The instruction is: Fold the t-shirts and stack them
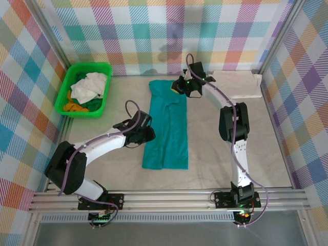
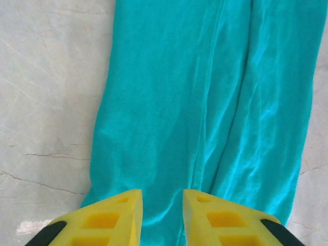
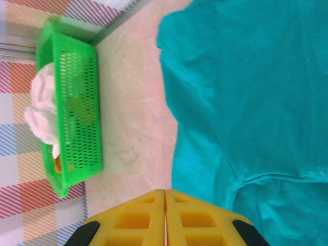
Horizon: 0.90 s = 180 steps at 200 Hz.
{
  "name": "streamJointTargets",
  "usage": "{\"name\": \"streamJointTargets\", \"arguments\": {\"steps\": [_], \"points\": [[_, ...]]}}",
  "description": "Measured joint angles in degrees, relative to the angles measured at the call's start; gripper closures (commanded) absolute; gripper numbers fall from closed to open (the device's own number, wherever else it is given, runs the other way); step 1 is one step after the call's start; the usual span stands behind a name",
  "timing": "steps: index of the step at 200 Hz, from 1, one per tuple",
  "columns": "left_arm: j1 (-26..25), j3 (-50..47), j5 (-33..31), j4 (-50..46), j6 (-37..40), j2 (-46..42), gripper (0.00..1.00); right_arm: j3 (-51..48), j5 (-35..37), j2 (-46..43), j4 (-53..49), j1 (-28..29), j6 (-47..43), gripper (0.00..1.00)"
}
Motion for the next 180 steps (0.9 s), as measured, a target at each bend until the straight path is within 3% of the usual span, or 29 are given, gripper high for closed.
{"name": "streamJointTargets", "arguments": {"steps": [56, 90, 126, 153, 180], "points": [[-0.2, -12.2, 1.7, 8.1, -4.5, 1.0, 0.78, 0.0, 0.4, 9.9, 0.1, 0.1, -0.7, 0.91], [-1.8, -15.3, 0.7, 11.2, -7.2, -1.0, 0.79, -0.1, 0.1, 10.6, 1.6, 0.1, -0.6, 0.91], [-2.8, -18.2, 0.1, 10.9, -9.2, -4.7, 0.72, -0.8, -0.8, 10.6, 2.5, 0.3, -0.2, 0.89], [-2.8, -17.4, -1.2, 5.4, -9.0, -6.7, 0.67, -3.3, -1.1, 7.8, 1.8, 0.6, -0.5, 0.85], [-2.6, -15.8, -1.4, 0.6, -8.2, -10.0, 0.67, -13.1, -1.0, -3.7, 1.2, 0.8, -1.6, 0.8]]}}
